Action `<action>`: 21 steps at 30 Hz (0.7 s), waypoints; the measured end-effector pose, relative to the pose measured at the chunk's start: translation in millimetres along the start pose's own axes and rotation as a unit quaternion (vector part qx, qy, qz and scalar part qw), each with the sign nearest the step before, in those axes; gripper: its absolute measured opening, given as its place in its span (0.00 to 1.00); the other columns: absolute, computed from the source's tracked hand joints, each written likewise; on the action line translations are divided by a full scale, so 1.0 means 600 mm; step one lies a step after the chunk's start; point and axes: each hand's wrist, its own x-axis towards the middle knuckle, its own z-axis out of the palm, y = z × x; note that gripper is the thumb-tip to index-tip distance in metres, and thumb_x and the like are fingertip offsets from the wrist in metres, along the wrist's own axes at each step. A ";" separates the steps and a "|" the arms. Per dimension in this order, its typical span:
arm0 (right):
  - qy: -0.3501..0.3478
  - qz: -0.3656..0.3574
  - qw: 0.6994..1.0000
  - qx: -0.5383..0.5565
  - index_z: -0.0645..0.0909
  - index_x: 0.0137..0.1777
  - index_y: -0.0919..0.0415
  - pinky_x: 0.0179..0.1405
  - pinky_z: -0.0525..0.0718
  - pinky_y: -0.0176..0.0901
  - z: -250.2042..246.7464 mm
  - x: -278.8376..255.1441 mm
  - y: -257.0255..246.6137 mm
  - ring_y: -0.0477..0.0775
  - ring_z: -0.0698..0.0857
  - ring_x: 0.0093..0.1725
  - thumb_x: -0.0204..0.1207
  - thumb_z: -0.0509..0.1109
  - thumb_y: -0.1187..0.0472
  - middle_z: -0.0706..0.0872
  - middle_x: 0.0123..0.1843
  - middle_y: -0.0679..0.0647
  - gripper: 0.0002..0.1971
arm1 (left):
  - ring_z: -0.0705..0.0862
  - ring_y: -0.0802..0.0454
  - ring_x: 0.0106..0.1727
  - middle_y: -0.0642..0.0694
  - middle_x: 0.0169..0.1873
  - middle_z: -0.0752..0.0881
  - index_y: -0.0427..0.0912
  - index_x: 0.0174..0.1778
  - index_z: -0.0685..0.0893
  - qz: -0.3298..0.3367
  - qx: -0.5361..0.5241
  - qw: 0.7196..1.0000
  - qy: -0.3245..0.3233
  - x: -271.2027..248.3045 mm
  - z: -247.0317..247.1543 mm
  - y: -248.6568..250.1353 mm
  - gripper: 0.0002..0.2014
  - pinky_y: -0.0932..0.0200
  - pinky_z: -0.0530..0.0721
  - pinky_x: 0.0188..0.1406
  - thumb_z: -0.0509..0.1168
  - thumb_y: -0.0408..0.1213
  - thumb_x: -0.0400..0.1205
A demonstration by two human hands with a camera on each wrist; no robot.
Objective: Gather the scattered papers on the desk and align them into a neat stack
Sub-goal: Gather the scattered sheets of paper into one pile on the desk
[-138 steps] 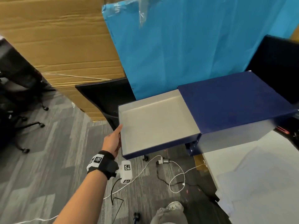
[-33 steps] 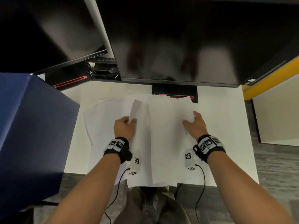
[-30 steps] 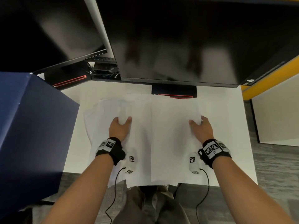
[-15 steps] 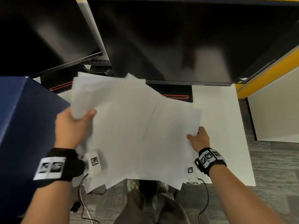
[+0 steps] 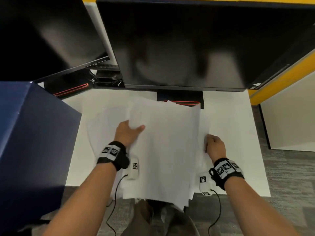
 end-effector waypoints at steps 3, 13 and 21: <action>0.012 0.057 0.993 0.104 0.83 0.42 0.55 0.62 0.84 0.63 -0.005 0.020 0.004 0.63 0.87 0.48 0.75 0.59 0.32 0.89 0.45 0.56 0.26 | 0.86 0.47 0.59 0.45 0.60 0.86 0.42 0.70 0.81 -0.006 0.038 0.999 0.019 0.018 0.050 -0.026 0.29 0.56 0.82 0.58 0.75 0.52 0.76; -0.071 -0.080 0.991 -0.085 0.52 0.86 0.60 0.81 0.63 0.54 0.084 0.024 -0.077 0.64 0.65 0.81 0.84 0.62 0.49 0.61 0.82 0.63 0.36 | 0.73 0.35 0.74 0.34 0.74 0.70 0.38 0.84 0.62 0.026 0.141 0.990 0.016 0.032 0.142 -0.011 0.30 0.46 0.73 0.73 0.60 0.45 0.88; -0.027 -0.042 0.992 -0.119 0.72 0.72 0.67 0.70 0.76 0.54 0.062 0.044 -0.055 0.70 0.78 0.65 0.79 0.64 0.48 0.68 0.71 0.66 0.28 | 0.83 0.38 0.65 0.36 0.63 0.85 0.35 0.71 0.77 0.044 0.212 0.975 -0.045 0.028 0.103 -0.058 0.22 0.50 0.79 0.65 0.60 0.48 0.87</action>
